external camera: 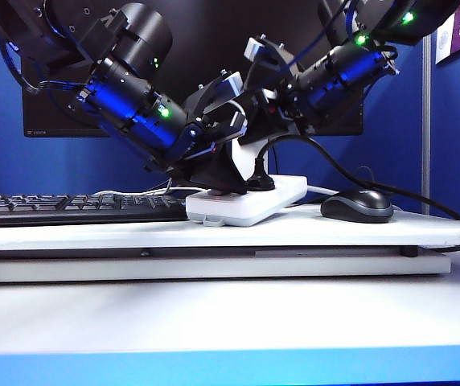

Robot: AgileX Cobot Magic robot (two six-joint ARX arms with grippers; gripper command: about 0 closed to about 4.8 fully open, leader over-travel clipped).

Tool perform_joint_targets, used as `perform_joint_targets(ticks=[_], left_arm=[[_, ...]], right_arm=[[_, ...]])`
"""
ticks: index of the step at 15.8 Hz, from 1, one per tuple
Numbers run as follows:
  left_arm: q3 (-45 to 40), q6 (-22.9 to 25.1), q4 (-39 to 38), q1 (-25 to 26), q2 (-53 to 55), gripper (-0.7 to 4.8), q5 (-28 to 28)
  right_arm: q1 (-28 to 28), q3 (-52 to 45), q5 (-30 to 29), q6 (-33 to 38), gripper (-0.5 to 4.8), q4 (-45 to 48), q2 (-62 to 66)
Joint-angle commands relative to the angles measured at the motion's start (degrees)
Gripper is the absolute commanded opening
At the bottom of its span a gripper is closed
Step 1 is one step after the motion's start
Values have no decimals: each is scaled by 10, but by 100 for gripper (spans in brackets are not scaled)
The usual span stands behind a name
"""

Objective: Unplug the white charger from the socket, then place it next to the socket.

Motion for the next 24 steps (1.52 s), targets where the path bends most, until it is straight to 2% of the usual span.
perform_joint_targets(ticks=[1,3,4,6,7,8,10,12,13,15,22,24], left_arm=[[-9,0,-60,-3,12,-5,-3],[-9,0,-59,-3,12,-5,-3],[-9,0,-59,-3,13,-5,-3],[-9,0,-60,-3,14,-5,-2],[-9,0,-59,-3,14,-5,-3],[-9,0,-59,-3,14,-5,-3],[-9,0,-60,-3,14,-5,-3],[-9,0,-60,-3,14,-5,-3],[-9,0,-60,-3,14,-5,-3],[-9,0,-60,-3,14,-5,-3],[-9,1,-59,-3,14,-5,-2],[-9,5,-59,-3,12,-5,-2]], right_arm=[[2,12,-33,-34,0,72,-22],[2,12,-51,37,0,75,-22],[0,11,-55,41,0,73,-22],[-2,11,-53,-70,0,62,-25],[2,11,-52,-94,0,59,-27],[2,11,-52,-94,0,59,-27],[2,11,-54,-25,0,61,-27],[3,11,-54,-119,0,32,-27],[11,11,-45,-137,-1,22,-27],[14,11,-46,-70,0,28,-27],[13,11,-12,-86,0,32,-27],[13,12,14,-66,0,37,-28]])
